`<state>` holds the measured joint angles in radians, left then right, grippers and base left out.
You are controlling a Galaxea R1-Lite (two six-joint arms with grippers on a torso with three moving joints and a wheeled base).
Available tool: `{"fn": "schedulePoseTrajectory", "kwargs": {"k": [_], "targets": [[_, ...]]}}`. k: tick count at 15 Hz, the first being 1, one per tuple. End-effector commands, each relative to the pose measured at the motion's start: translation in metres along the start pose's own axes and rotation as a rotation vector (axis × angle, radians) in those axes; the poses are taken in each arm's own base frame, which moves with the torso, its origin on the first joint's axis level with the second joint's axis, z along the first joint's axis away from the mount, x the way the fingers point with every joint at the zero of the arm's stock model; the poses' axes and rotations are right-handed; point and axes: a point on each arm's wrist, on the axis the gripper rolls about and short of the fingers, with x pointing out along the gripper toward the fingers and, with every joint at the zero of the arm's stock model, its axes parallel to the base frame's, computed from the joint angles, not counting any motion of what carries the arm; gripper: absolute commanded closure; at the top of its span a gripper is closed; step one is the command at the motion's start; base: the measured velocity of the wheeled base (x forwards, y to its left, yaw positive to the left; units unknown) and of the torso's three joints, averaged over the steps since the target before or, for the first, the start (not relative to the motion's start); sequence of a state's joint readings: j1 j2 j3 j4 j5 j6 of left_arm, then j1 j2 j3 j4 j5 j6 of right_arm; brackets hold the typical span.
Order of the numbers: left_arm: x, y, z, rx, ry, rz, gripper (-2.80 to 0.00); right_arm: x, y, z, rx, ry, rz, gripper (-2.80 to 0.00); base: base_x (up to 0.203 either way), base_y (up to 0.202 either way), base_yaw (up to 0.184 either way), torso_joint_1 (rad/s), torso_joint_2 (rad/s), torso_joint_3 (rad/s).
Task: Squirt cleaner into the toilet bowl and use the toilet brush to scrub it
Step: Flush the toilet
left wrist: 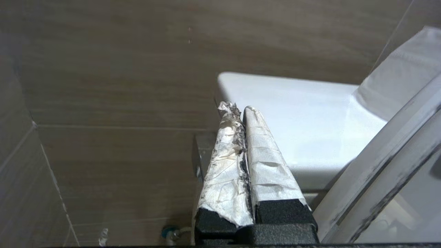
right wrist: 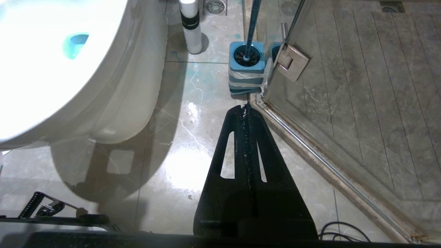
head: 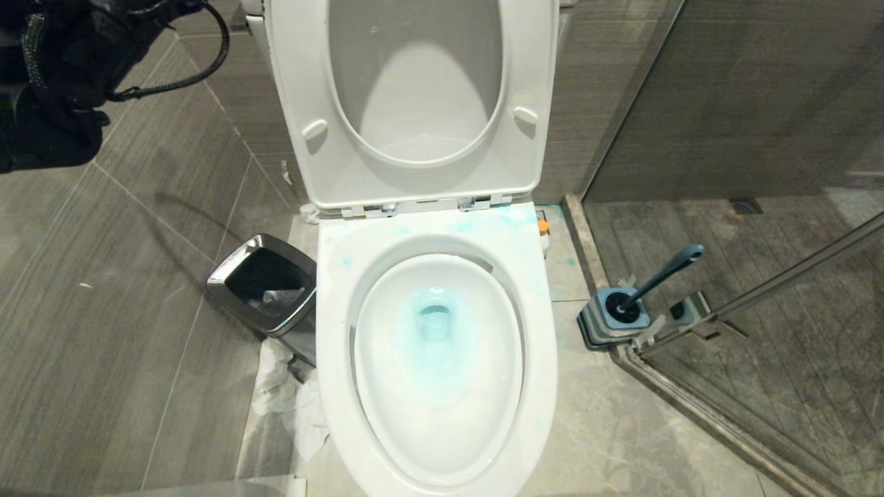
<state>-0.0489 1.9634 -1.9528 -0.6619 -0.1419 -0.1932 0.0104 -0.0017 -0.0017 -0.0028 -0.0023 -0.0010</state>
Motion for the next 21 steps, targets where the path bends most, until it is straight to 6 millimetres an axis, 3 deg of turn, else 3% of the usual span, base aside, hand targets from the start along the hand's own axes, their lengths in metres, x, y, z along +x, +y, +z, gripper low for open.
{"fn": "schedulePoseTrajectory", "kwargs": {"k": [1,7,9,12,16,21], "targets": [[0.004,0.004,-0.021,-0.007,0.034,0.004,0.0,0.0,0.0,0.0,-0.001,0.002,0.001,0.0,0.0,0.0,0.0,0.0,0.0,0.0],[0.009,0.011,-0.054,-0.018,0.087,0.014,0.0,0.0,0.0,0.0,-0.001,0.002,0.0,0.0,0.0,0.0,0.0,0.0,0.0,0.0],[0.009,0.012,-0.053,-0.02,0.084,0.016,0.0,0.0,0.0,0.0,-0.001,0.002,0.0,0.0,0.0,0.0,0.0,0.0,0.0,0.0],[0.007,0.013,-0.034,-0.025,0.029,0.011,0.0,0.0,0.0,0.0,-0.001,0.002,0.0,0.0,0.0,0.0,0.0,0.0,0.0,0.0],[-0.003,0.011,0.013,-0.065,-0.023,0.01,0.0,0.0,0.0,0.0,-0.001,0.002,0.0,0.0,0.0,0.0,0.0,0.0,0.0,0.0],[-0.011,0.021,0.032,-0.033,-0.025,0.043,0.0,0.0,0.0,0.0,-0.001,0.002,0.0,0.0,0.0,0.0,0.0,0.0,0.0,0.0]]}}
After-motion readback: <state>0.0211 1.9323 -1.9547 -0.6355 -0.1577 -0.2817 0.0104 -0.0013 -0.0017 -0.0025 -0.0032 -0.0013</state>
